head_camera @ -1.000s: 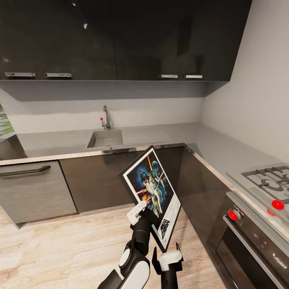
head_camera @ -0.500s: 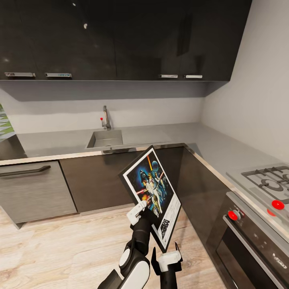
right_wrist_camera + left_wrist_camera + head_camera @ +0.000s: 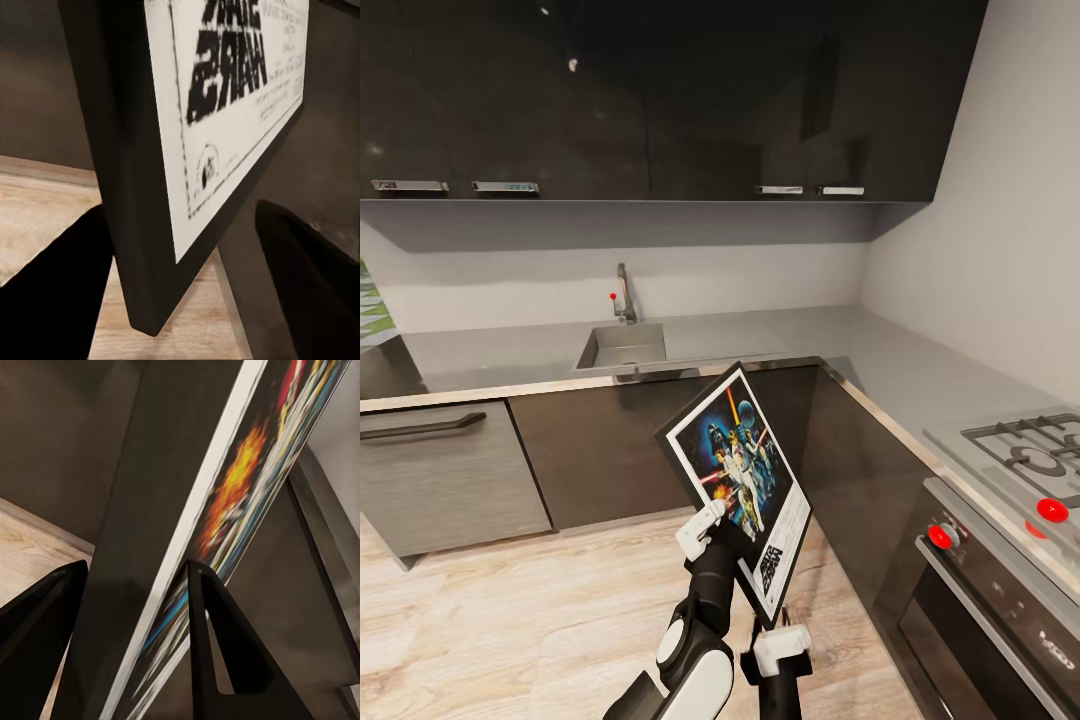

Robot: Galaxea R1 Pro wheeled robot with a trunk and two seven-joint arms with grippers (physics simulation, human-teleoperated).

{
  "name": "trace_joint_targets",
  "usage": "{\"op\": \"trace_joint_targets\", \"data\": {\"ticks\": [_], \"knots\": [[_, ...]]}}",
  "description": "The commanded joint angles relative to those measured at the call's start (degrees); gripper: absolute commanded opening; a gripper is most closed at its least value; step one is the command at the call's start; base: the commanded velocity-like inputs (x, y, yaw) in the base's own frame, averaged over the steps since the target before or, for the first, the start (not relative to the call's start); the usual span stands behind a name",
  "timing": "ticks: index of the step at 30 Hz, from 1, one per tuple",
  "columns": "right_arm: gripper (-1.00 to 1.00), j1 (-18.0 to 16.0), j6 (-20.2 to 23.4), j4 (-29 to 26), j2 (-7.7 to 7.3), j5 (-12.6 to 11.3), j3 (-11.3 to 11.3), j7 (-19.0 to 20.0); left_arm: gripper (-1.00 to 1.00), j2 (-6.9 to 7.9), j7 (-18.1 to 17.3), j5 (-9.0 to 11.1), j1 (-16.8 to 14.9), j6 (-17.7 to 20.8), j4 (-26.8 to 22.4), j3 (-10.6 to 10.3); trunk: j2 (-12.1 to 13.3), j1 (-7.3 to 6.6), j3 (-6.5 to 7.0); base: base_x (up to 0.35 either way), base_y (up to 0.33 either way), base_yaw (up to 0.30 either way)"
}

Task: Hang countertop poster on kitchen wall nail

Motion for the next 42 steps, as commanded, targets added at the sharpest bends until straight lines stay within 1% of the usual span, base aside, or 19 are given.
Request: {"op": "trace_joint_targets", "data": {"ticks": [1,14,15,32,34,35,40,41,42], "knots": [[-1.00,-0.1,0.0,0.1,0.00,0.2,0.1,-0.4,-1.00,0.00,0.2,0.4,-0.1,-0.4,0.0,-0.1,0.0,0.00,-0.06,0.000,0.000,0.000],[-1.00,0.0,0.0,0.1,0.00,0.2,0.1,-0.4,-1.00,0.00,0.2,0.4,-0.1,-0.4,0.0,-0.1,0.0,0.00,-0.06,0.000,0.000,0.000],[-1.00,0.0,0.0,0.1,0.00,0.2,0.1,-0.4,1.00,0.00,0.2,0.4,-0.1,-0.4,0.0,-0.1,0.0,0.00,-0.06,0.000,0.000,0.000],[-1.00,0.0,0.1,0.1,0.00,0.2,0.1,-0.4,1.00,0.00,-0.2,0.5,-0.1,-0.4,-0.6,0.0,0.0,0.00,-0.06,0.000,0.000,0.000],[-1.00,0.0,0.1,0.1,0.00,0.2,0.1,-0.3,1.00,0.00,-0.2,0.5,-0.1,-0.4,-1.3,0.2,0.0,0.00,-0.06,0.000,0.000,0.000],[-1.00,-0.1,0.1,0.1,0.00,0.2,0.1,-0.3,1.00,0.00,-0.2,0.5,-0.1,-0.4,-2.6,0.5,0.0,0.00,-0.06,0.000,0.000,0.000],[-1.00,-0.1,0.1,0.1,0.00,0.2,0.0,-0.3,1.00,0.03,-0.2,0.5,0.0,-0.4,-5.6,0.8,0.0,0.00,-0.06,0.000,0.000,0.000],[-1.00,-0.1,0.1,0.1,0.00,0.2,0.0,-0.3,1.00,0.52,-0.2,0.5,0.0,-0.4,-6.3,0.8,0.0,0.00,-0.06,0.000,0.000,0.000],[-1.00,-0.1,0.1,0.1,0.00,0.2,0.1,-0.3,1.00,0.69,-0.2,0.6,0.0,-0.4,-6.5,0.8,0.0,0.00,-0.06,0.000,0.000,0.000]]}}
